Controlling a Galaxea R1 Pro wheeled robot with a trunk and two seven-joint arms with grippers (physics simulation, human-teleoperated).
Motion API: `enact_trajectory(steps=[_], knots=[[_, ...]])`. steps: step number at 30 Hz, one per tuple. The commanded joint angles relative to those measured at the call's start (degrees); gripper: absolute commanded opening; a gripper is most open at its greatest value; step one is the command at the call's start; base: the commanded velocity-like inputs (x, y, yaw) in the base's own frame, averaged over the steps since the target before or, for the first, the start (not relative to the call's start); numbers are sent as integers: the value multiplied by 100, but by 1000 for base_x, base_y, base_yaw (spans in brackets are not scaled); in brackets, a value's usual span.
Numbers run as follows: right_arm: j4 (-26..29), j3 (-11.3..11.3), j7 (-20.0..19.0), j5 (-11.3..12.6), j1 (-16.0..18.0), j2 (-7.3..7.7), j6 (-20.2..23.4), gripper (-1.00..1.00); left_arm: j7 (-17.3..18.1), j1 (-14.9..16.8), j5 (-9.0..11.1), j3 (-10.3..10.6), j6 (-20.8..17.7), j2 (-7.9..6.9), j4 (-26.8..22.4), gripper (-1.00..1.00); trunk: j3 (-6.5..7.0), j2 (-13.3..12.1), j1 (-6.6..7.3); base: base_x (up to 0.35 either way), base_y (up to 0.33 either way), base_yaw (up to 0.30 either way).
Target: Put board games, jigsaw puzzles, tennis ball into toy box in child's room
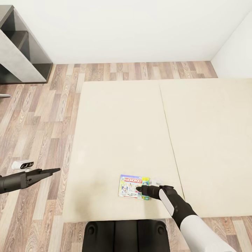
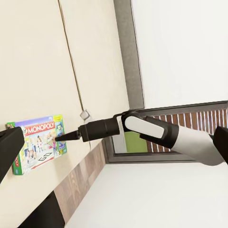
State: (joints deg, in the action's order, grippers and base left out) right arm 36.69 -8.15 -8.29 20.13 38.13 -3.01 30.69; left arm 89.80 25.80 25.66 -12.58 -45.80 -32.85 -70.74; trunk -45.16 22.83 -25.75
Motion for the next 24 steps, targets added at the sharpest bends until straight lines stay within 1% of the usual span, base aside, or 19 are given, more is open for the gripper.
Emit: enact_trajectory(steps=[1, 10, 20, 24], knots=[[6, -2, -6, 0, 1, 1, -1, 100, 20, 0, 0, 2, -61, -2, -1, 100, -6, 9, -3, 0, 0, 0], [7, -2, -6, 0, 2, -5, -129, 100, 20, -1, 0, 2, -61, -2, -1, 100, -6, 9, -3, 0, 0, 0], [20, -2, -6, 0, 2, -4, -140, 100, 20, -1, 2, 2, -61, -2, -1, 100, -6, 9, -3, 0, 1, 0], [22, -2, -6, 0, 2, -5, -141, 100, 20, 0, 2, 2, -61, -2, -1, 100, -6, 9, -3, 0, 69, 0]])
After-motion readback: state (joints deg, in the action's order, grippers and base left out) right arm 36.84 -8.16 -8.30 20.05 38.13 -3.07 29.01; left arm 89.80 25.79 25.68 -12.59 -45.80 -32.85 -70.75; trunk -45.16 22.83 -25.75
